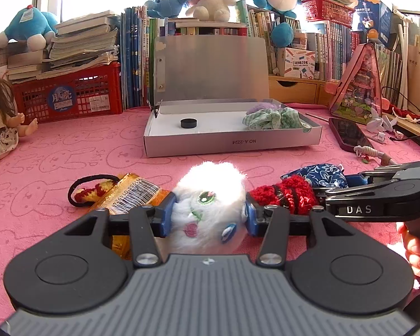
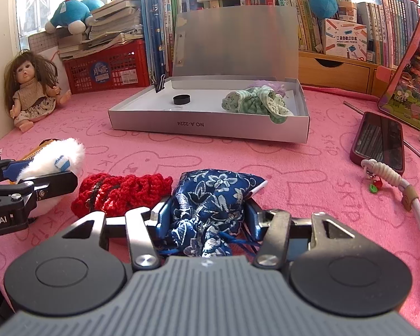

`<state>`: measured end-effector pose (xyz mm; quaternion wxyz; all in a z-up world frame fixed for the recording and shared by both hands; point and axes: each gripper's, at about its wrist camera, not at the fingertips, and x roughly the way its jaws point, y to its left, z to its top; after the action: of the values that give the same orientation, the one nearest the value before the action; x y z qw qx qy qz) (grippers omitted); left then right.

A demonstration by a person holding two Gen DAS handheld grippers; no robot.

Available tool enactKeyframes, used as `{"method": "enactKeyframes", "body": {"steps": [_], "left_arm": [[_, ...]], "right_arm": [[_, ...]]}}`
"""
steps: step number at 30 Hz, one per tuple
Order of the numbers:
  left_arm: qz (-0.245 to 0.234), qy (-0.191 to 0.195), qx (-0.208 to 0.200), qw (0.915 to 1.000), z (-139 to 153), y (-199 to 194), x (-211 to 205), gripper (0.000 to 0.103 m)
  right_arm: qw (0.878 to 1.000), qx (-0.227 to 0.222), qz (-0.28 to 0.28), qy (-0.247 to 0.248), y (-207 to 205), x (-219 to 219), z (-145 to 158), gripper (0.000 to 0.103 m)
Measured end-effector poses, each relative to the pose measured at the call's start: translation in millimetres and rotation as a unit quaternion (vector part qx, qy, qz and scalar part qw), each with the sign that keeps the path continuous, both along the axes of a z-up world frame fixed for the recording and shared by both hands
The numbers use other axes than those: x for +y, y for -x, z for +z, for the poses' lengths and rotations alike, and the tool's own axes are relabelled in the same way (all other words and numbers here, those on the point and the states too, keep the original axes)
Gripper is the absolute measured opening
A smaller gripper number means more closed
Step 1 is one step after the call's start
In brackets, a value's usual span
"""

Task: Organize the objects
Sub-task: 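Carry the blue floral bag and white plush into the white box with both grippers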

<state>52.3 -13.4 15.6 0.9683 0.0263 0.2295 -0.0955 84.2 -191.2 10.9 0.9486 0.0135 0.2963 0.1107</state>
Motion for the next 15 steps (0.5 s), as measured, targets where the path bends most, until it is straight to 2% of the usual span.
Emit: {"method": "enactKeyframes", "body": {"steps": [6, 15], "left_arm": [[-0.006, 0.009, -0.004, 0.9999, 10, 0, 1, 0.054], [-0.003, 0.011, 0.003, 0.9999, 17, -9, 3, 0.055]], "right_arm": [[1.0, -0.007, -0.004, 0.012, 1, 2, 6, 0.052], [0.999, -0.021, -0.011, 0.027, 1, 5, 21, 0.051]]}}
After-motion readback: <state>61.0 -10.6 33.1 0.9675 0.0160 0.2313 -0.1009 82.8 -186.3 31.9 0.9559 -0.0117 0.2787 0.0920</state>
